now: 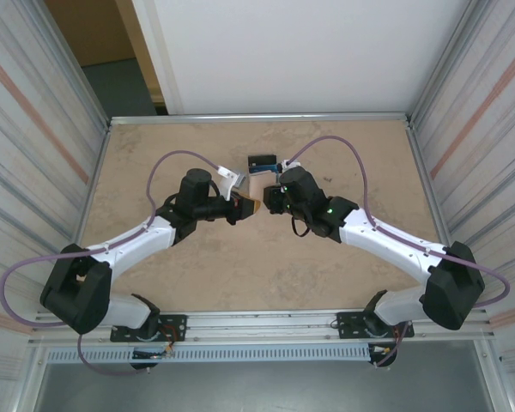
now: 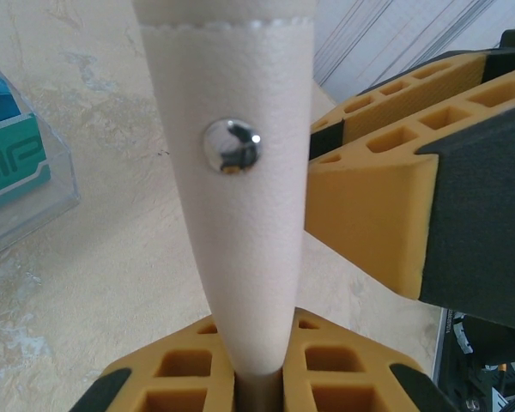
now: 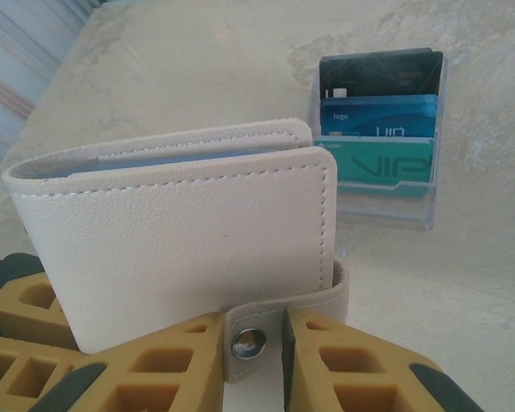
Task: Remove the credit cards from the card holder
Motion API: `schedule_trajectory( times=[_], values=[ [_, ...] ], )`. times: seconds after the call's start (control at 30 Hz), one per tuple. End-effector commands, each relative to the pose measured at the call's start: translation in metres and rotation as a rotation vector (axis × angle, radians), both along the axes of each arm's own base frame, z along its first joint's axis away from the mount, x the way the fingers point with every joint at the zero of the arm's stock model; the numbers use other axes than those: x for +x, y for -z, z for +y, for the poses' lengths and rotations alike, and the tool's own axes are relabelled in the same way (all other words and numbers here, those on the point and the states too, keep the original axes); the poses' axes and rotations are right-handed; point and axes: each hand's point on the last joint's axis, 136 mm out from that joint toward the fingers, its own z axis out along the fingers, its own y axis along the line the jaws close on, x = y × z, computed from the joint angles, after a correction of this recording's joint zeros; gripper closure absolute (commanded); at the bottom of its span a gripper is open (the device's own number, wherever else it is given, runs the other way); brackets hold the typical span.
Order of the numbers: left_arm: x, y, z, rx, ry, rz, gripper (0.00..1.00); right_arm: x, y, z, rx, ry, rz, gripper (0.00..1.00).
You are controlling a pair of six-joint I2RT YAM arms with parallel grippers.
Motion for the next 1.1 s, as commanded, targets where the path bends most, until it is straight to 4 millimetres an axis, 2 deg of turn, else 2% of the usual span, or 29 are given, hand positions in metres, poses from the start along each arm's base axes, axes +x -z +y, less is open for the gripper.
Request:
schedule_trajectory(
  times=[0.0, 0.3, 1.07],
  values=[
    [-0.002, -0.021, -0.007, -0.042, 0.038, -0.046, 1.0, 0.009, -0.001, -0.02, -0.028, 0.096, 0.0, 0.78],
    [-0.001, -0.02, -0.006, -0.037, 0.03, -0.045, 1.0, 0.009, 0.001, -0.02, -0.025, 0.095, 0.006, 0.85],
    [0.002, -0.021, -0.003, -0.038, 0.017, -0.05, 1.0, 0.006, 0.006, -0.036, -0.027, 0.132, 0.014, 0.91]
  ],
)
